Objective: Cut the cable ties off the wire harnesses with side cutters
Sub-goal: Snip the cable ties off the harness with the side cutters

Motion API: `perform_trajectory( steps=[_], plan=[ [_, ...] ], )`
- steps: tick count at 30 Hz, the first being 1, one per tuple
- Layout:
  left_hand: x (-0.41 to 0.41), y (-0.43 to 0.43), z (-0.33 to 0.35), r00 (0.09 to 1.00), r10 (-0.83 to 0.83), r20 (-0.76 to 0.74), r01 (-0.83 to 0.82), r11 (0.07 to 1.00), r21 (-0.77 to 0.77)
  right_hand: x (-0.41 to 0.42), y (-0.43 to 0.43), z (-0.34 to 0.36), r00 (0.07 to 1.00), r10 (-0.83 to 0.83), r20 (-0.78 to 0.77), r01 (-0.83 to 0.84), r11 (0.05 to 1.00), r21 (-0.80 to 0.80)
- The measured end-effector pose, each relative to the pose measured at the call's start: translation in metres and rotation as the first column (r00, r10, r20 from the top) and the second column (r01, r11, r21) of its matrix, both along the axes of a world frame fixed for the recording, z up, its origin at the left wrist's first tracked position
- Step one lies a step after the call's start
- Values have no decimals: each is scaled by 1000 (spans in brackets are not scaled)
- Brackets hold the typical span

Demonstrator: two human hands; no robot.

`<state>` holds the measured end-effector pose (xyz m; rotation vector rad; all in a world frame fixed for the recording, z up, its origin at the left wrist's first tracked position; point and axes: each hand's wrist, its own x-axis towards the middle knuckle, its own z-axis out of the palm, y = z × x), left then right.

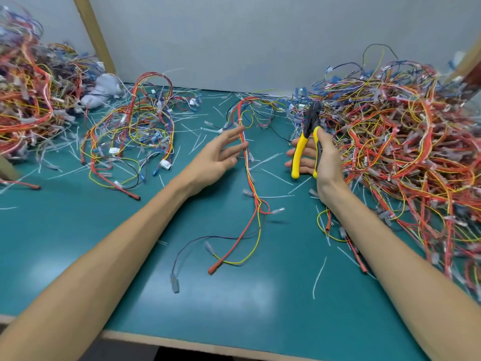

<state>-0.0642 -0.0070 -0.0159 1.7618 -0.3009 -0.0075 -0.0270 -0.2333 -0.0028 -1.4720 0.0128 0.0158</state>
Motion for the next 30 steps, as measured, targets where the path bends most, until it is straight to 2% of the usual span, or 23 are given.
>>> perform_trajectory(
  steps=[4, 8, 12, 16, 19, 22, 24, 26, 28, 30],
  plan=[
    [1, -4, -1, 999, 34, 40, -35, 999, 36, 1, -1, -1, 1000, 18, -6, -18, 1000, 2],
    [2, -7, -4, 987, 78, 144, -107, 972, 208, 5, -3, -3, 1000, 24, -3, -24, 1000, 9],
    [1, -10, -6, 971, 89, 224, -157, 938, 308, 7, -3, -6, 1000, 20, -4, -20, 1000, 0],
    [-3, -15, -6, 911, 196, 363, -339, 859, 385, 7, -3, -7, 1000, 18, -1, -18, 1000, -19],
    [-6, -17, -8, 828, 349, 439, -530, 740, 413, 7, -3, -8, 1000, 14, 3, -13, 1000, -24],
    [-8, -21, -10, 860, 339, 380, -509, 588, 628, 7, -3, -8, 1000, 8, 8, -8, 999, -33],
    [-9, -24, -12, 872, 280, 401, -489, 503, 712, 6, -2, -8, 1000, 2, 14, -1, 999, -34],
    [-10, -23, -11, 881, 249, 403, -472, 533, 702, 6, -2, -7, 1000, -5, 19, 6, 999, -37],
    [-10, -21, -9, 903, 241, 356, -425, 630, 651, 5, -2, -7, 1000, -7, 23, 8, 999, -43],
    [-11, -19, -6, 921, 225, 318, -381, 687, 619, 4, -1, -6, 1000, -9, 26, 10, 999, -51]
  ],
)
